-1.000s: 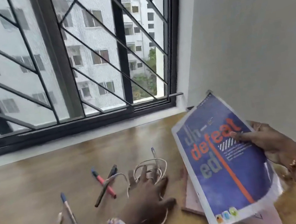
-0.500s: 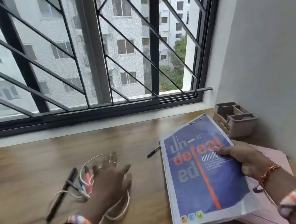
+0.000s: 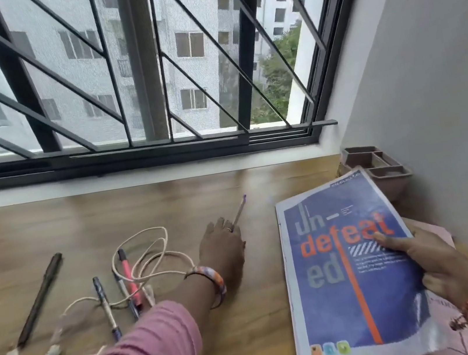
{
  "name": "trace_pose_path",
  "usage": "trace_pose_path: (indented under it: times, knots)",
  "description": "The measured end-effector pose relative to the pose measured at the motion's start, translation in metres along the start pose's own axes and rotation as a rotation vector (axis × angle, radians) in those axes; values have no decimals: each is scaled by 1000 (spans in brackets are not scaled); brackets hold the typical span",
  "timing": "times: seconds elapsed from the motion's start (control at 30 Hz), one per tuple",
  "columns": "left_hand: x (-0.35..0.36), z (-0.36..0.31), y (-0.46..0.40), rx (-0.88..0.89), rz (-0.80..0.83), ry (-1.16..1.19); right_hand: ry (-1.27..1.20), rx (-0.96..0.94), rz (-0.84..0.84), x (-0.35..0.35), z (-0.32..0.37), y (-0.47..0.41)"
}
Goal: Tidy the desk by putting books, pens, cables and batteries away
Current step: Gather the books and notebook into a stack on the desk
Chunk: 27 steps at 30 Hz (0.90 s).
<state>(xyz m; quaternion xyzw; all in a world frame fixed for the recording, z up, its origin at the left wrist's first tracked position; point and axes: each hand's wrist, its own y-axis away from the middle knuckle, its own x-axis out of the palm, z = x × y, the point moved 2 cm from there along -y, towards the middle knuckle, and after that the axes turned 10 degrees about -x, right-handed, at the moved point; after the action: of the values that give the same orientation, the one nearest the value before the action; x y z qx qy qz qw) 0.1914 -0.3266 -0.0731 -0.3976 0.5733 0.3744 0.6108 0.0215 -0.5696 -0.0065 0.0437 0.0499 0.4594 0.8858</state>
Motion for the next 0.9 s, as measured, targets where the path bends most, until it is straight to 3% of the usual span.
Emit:
trace_pose_path:
  times: [0.2, 0.33, 0.47, 0.53, 0.6, 0.7, 0.73, 0.83, 0.9]
  knots:
    - [-14, 48, 26, -254, 75, -185, 17, 44, 34, 28, -5, 1]
    - [-18, 69, 46, -336, 140, -146, 66, 93, 167, 70, -14, 2]
    - [-24, 78, 63, -374, 105, -240, 338, -22, 292, 112, -26, 3]
    - [-22, 78, 67, -299, 41, -178, 505, -152, 383, 129, -28, 5]
    - [-23, 70, 74, -108, -41, -46, 786, -307, 440, 136, -32, 8]
    - [-25, 41, 85, 169, -164, 10, 1233, -517, 289, 127, -39, 23]
    - [-24, 29, 90, 199, -120, 52, 1275, -541, 248, 119, -45, 28]
    - [-9, -3, 103, 176, 211, 132, 1369, -465, 245, 84, -65, 35]
    - [-1, -26, 108, 139, 271, 127, 1389, -417, 305, 54, -77, 37]
